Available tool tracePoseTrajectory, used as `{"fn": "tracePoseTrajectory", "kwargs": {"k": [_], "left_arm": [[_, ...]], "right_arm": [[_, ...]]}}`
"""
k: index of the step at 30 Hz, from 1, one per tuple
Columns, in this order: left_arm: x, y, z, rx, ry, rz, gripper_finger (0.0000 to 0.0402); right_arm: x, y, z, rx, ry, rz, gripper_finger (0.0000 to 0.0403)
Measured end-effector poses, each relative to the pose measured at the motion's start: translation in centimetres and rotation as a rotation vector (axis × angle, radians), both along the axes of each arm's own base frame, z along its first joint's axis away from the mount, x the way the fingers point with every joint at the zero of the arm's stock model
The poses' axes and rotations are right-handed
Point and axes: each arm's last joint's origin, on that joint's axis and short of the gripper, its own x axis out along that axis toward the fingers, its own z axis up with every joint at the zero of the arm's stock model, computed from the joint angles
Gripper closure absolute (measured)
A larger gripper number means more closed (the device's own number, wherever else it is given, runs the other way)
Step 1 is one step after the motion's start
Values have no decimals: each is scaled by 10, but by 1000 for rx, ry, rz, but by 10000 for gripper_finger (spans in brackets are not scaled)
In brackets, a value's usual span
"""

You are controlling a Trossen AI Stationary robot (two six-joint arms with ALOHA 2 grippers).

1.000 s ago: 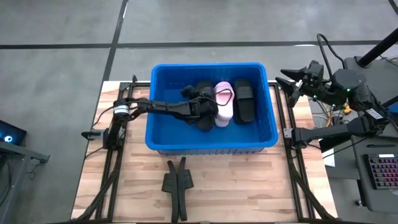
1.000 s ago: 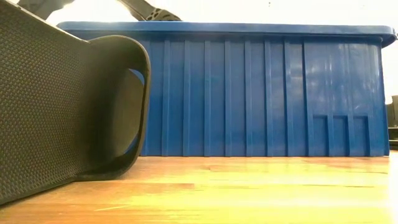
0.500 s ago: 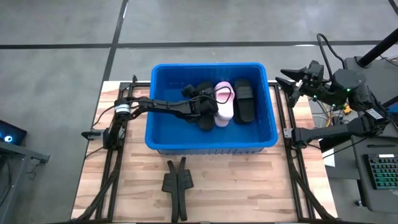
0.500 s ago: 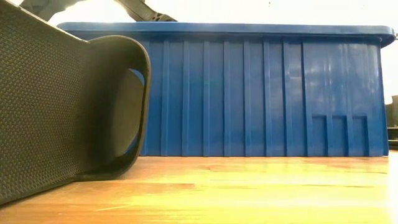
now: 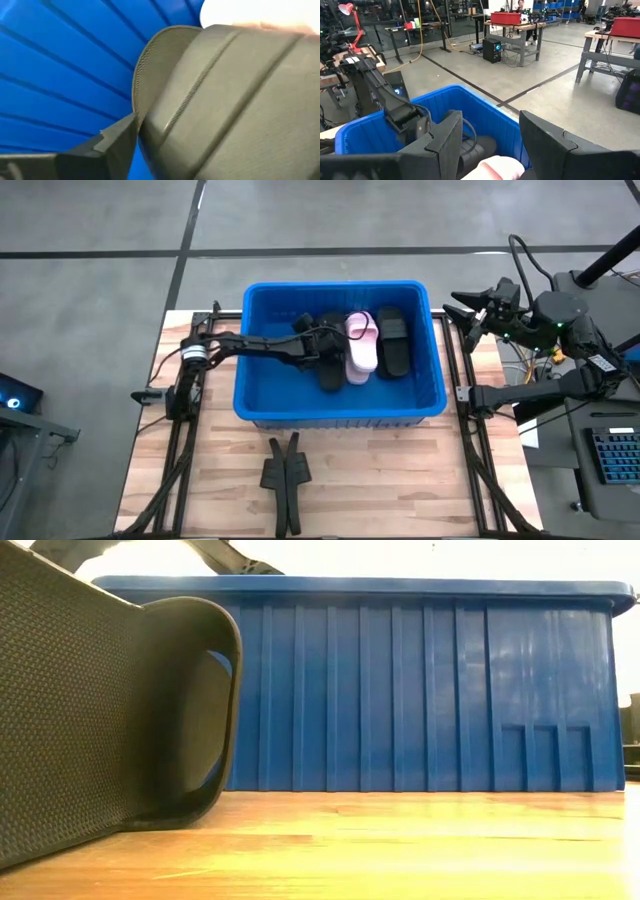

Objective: Pick and place slides into bin
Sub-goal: Put the black slide into the blue bin

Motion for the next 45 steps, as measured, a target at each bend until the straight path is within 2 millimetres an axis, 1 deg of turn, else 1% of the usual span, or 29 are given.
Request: {"fn": "tracePoseTrajectory", "kwargs": {"k": [5,10,17,20,23,29,34,40,45], "left_arm": [[-5,2,14,-115,-44,-94,123],[-9,3,22,-201,-75,-166,109],[-14,2,26,-214,-26,-190,109],[-15,2,24,-252,-10,-207,109],[-15,0,25,-306,-19,-246,109],[-12,0,33,-316,-27,-294,109],[-11,-2,35,-382,-47,-352,109],[-14,-4,38,-430,4,-359,109],[-14,-4,43,-447,-2,-368,109]], "right_arm": [[-1,0,-3,3,28,-1,216],[-1,0,-3,13,31,-2,216],[-1,0,-4,16,31,-3,216],[-1,0,-4,17,30,-3,216],[-1,0,-4,35,20,-5,216],[-1,0,-5,41,28,1,216],[-1,0,-5,41,28,1,216],[-1,0,-5,38,29,1,216],[-1,0,-5,36,30,1,216]]}}
